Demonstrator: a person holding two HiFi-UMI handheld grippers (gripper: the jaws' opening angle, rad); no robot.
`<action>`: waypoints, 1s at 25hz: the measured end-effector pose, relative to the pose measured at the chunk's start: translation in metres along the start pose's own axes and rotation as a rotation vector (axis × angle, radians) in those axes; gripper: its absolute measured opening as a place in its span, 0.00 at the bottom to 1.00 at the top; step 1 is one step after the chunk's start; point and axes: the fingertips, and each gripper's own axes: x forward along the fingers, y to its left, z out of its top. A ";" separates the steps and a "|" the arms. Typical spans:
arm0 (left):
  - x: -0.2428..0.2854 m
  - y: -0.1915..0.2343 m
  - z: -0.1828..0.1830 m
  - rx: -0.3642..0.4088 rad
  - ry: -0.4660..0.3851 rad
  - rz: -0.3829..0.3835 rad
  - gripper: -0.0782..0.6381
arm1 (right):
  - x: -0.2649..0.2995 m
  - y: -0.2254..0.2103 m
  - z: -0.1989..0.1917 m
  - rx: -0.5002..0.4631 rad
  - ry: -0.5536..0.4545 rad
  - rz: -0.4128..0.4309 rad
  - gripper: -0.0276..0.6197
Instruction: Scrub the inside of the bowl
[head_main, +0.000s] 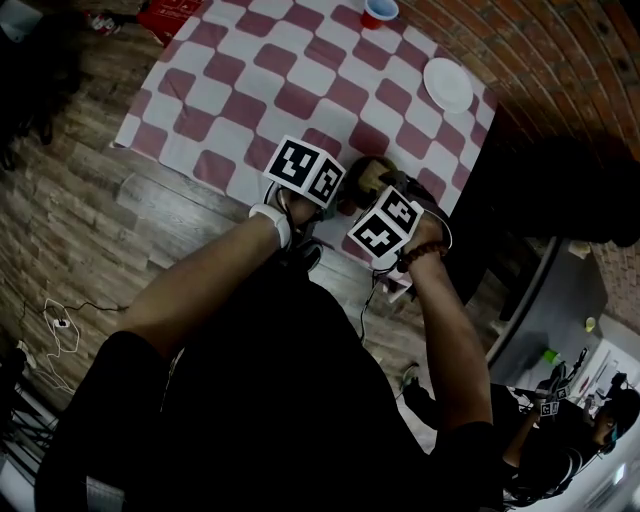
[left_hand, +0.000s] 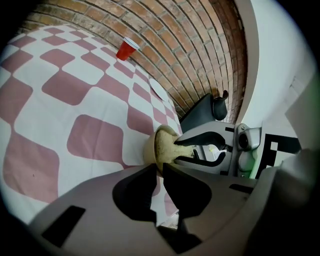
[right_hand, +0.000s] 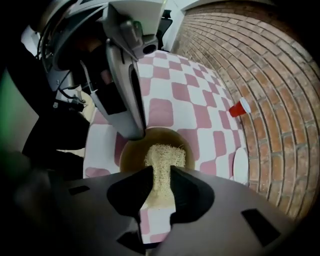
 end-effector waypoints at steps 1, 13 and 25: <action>0.001 0.001 0.000 -0.007 -0.003 0.001 0.18 | 0.001 -0.004 0.001 0.020 -0.013 -0.016 0.23; 0.001 0.006 0.004 -0.044 -0.018 -0.005 0.18 | -0.002 0.001 0.029 0.429 -0.313 0.218 0.23; 0.010 -0.004 -0.002 0.023 -0.003 0.003 0.18 | -0.046 -0.027 -0.004 0.262 -0.197 0.093 0.23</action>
